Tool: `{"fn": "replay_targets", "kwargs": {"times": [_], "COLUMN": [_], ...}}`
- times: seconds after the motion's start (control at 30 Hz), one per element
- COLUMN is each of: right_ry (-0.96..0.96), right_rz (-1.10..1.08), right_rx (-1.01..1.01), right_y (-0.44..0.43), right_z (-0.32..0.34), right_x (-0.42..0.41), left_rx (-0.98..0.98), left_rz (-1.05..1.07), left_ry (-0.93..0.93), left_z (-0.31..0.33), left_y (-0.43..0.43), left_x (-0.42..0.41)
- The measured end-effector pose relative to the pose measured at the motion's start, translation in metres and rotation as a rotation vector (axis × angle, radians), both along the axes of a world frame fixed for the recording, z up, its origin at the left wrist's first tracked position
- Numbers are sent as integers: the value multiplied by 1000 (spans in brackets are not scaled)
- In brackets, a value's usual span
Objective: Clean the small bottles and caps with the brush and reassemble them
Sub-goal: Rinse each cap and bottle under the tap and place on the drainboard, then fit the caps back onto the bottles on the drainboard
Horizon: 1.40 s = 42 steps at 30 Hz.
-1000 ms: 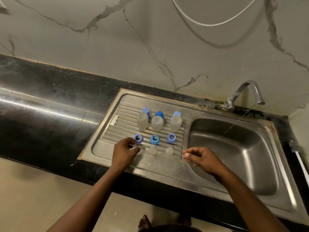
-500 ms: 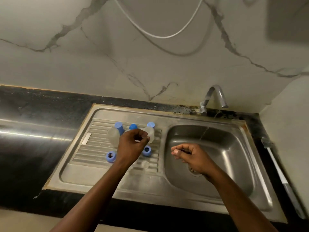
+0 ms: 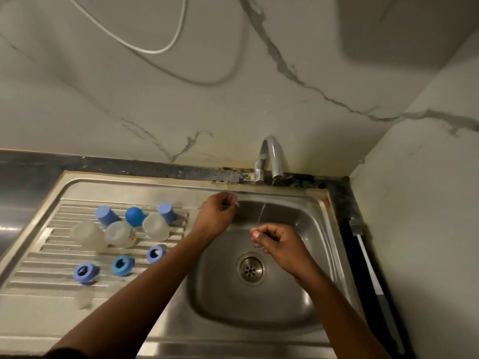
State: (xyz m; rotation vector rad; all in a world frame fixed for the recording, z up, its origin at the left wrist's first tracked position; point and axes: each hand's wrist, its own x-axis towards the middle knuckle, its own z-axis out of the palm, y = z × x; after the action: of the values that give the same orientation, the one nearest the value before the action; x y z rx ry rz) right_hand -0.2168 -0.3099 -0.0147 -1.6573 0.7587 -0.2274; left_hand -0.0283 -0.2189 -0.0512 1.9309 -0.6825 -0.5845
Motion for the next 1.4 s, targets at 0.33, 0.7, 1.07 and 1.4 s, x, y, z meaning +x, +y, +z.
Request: {"fn": "replay_targets", "kwargs": {"times": [0.33,0.7,1.07,1.4], "right_ry": [43,33,19,-50], "right_rz": [13,40,54,140], "right_rx": [-1,-2,-10,-65], "right_y": [-49,-67,-51,19], "right_z": [-15,-11,-3,37], "right_x": [-11,-9,-1,53], "left_rx": [-303,-351,-240,-292], "left_rz": [326,239,126,172], "left_ry": [999,761,593,245], "left_z": [-12,-14,3,50], "left_y": [-100,-115,-91,67], "left_x": [19,4,1,-8]}}
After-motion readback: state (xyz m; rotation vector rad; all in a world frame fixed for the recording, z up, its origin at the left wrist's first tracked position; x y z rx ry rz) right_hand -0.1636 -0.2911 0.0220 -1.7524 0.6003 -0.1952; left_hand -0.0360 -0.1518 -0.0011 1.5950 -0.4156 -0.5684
